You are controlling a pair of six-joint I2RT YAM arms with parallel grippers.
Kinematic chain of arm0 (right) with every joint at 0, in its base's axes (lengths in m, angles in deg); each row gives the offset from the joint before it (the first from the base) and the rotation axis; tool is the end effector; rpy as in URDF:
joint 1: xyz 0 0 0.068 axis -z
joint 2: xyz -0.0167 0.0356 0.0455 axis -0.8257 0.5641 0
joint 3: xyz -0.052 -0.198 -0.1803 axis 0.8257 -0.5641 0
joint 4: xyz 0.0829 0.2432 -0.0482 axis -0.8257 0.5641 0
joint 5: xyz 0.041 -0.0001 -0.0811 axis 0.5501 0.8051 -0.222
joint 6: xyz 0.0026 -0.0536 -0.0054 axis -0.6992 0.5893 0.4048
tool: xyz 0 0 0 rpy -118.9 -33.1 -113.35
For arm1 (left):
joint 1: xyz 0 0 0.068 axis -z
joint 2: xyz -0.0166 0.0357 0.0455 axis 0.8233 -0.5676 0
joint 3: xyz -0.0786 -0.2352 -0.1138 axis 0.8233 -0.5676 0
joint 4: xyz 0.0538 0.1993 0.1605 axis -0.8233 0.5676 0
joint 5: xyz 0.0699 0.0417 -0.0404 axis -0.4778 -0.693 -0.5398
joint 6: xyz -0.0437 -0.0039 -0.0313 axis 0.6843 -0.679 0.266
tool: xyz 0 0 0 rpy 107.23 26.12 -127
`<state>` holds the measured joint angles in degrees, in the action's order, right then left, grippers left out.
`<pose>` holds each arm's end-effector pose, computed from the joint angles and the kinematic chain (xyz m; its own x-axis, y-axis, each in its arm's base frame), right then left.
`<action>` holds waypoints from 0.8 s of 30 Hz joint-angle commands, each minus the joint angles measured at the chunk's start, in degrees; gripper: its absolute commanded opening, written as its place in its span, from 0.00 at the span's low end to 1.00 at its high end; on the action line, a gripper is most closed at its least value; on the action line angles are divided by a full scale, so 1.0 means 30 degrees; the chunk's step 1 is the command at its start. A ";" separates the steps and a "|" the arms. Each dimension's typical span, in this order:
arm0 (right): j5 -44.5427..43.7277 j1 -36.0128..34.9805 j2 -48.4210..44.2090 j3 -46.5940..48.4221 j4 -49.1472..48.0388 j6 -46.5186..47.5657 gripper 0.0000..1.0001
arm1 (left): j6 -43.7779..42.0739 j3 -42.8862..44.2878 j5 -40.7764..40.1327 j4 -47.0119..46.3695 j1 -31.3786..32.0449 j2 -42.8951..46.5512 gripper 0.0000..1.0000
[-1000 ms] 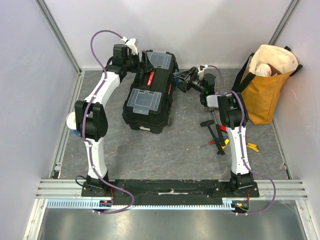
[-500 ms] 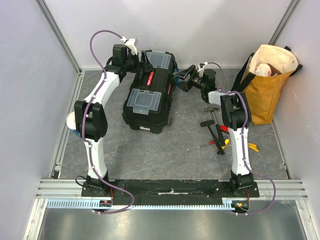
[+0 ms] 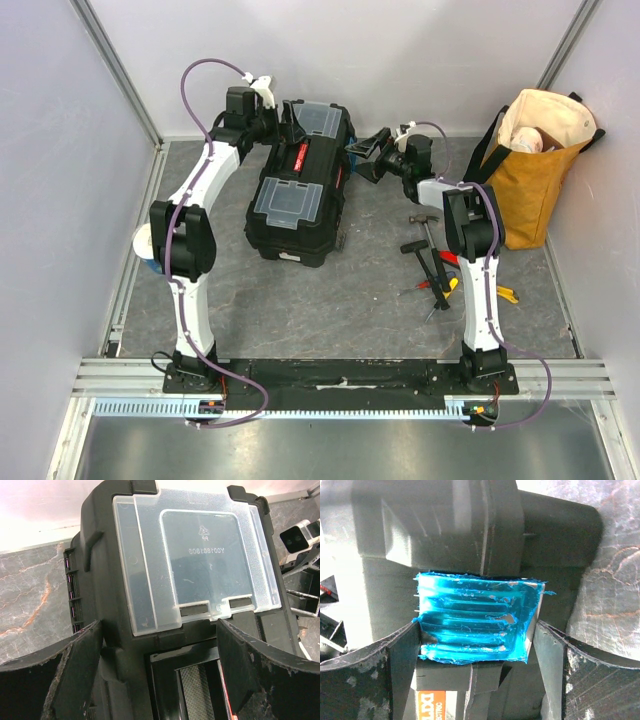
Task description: Pack the tool kit
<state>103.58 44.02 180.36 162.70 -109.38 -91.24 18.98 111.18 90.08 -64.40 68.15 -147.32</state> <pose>0.5198 0.1294 0.1519 -0.7689 0.5897 -0.2470 -0.0985 0.2725 0.9571 0.4902 -0.1222 0.3004 -0.5639 -0.0763 -0.8223 0.3695 0.8671 -0.3339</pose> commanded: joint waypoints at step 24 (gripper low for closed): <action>0.3909 -0.1422 0.2583 0.2403 -1.1416 -0.1827 0.56 | -0.1952 -0.2004 0.3884 0.9389 0.1995 -0.3206 0.81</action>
<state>108.04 44.35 193.58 165.43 -142.19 -106.26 17.43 112.45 95.00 -62.94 66.99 -148.17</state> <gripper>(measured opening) 0.719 0.898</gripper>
